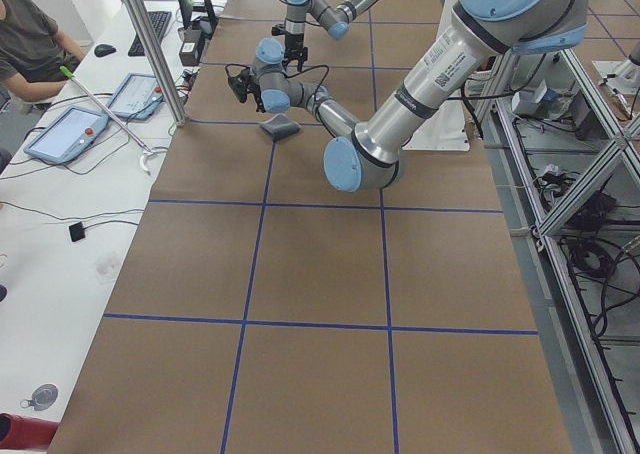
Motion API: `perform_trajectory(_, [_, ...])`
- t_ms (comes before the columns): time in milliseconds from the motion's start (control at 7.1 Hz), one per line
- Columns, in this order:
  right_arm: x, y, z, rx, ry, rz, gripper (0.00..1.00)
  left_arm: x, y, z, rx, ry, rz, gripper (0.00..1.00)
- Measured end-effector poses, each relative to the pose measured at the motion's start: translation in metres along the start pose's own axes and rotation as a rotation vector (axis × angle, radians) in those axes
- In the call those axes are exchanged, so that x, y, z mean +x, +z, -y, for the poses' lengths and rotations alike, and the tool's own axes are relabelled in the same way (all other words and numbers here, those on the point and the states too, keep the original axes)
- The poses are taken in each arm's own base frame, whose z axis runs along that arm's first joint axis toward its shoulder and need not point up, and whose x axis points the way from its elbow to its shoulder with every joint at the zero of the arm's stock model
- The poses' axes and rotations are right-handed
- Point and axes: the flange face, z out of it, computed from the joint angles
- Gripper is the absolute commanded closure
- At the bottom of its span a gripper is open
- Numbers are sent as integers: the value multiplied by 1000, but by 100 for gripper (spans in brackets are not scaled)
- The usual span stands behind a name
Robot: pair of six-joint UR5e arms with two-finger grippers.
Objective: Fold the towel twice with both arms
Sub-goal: 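Release the folded towel with the left gripper while the right gripper moves toward it, then grasp the folded towel's edge nearest the right gripper and hold it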
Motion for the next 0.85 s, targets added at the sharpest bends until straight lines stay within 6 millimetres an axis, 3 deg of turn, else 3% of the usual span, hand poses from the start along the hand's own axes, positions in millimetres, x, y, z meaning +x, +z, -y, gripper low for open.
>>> perform_trajectory(282, [-42, 21, -52, 13, 66, 55, 1, -39, -26, 16, -14, -4, 3, 0])
perform_trajectory(564, [-77, 35, -87, 44, 66, 93, 2, -48, -31, 18, -15, -5, 7, 0])
perform_trajectory(845, [-83, 55, -112, 74, 50, 93, 29, -49, -31, 19, -14, -6, 7, 0])
